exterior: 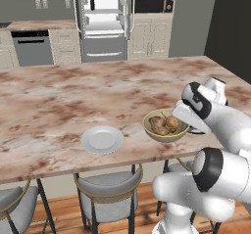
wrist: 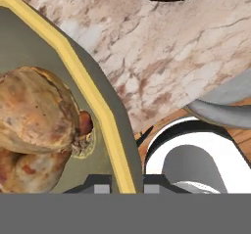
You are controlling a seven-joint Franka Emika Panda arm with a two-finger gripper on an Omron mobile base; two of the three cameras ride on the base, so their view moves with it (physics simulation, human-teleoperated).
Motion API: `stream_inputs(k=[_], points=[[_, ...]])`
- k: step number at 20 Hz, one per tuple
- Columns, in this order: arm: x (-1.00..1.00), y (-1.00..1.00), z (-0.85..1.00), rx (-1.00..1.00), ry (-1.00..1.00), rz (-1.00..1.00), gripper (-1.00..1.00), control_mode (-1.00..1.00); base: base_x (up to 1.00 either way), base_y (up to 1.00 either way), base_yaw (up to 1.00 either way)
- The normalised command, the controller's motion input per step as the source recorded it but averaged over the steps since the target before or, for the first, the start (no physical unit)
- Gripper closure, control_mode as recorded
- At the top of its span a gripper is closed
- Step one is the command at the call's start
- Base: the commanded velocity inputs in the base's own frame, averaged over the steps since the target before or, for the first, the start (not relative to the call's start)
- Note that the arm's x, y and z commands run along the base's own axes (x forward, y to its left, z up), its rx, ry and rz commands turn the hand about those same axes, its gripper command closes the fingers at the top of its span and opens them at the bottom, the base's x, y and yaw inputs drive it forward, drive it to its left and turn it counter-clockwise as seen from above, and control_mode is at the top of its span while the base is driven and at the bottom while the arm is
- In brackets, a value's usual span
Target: Pick the chicken drumstick and onion from their plates and place them in the bowl. Then put the bowl in the fridge.
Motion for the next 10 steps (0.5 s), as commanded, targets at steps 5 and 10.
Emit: stream_inputs(k=[5, 10], points=[[-0.40, 0.02, 0.24, 0.06, 0.00, -0.03, 1.00, -1.00, 0.00, 0.00, 0.00], [-0.35, 0.10, 0.20, 0.06, -0.03, -0.09, 1.00, -1.00, 0.00, 0.00, 0.00]])
